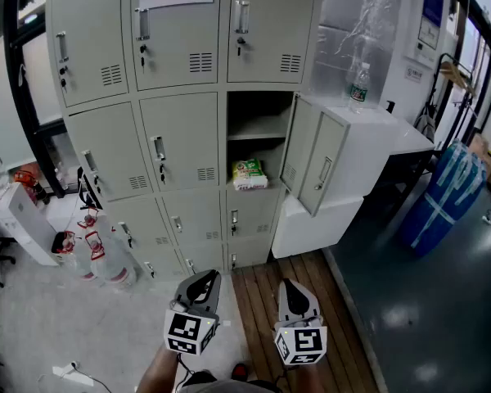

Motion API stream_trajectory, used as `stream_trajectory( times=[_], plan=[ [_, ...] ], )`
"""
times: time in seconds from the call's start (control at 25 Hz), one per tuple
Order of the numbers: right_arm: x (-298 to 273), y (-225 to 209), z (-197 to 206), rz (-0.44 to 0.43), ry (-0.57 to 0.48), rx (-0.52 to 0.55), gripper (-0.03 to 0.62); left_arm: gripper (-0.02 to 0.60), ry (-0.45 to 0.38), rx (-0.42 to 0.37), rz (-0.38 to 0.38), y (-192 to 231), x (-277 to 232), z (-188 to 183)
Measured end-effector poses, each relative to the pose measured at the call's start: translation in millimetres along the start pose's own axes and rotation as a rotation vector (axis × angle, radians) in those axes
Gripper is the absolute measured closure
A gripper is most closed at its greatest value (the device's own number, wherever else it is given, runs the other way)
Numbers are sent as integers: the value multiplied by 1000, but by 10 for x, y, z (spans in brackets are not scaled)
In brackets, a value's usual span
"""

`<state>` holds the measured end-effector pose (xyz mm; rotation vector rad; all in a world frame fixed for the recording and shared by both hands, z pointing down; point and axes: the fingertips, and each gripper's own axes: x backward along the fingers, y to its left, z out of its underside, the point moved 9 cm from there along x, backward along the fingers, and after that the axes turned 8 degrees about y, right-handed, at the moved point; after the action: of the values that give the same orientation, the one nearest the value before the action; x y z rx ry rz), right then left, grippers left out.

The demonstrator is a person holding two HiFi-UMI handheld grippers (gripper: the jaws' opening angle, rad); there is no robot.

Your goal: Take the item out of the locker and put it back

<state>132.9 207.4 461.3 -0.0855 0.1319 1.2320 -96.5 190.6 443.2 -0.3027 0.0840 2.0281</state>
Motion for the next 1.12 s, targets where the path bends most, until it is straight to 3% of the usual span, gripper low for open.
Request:
stream_trajectory(
  times=[0.56, 1.12],
  plan=[
    [-547, -251, -15, -31, 4, 2, 574, 545, 18, 35, -28, 245, -508, -24],
    [-2419, -598, -215, -1, 25, 59, 574, 545, 42, 34, 4, 1298, -2108, -275]
  ],
)
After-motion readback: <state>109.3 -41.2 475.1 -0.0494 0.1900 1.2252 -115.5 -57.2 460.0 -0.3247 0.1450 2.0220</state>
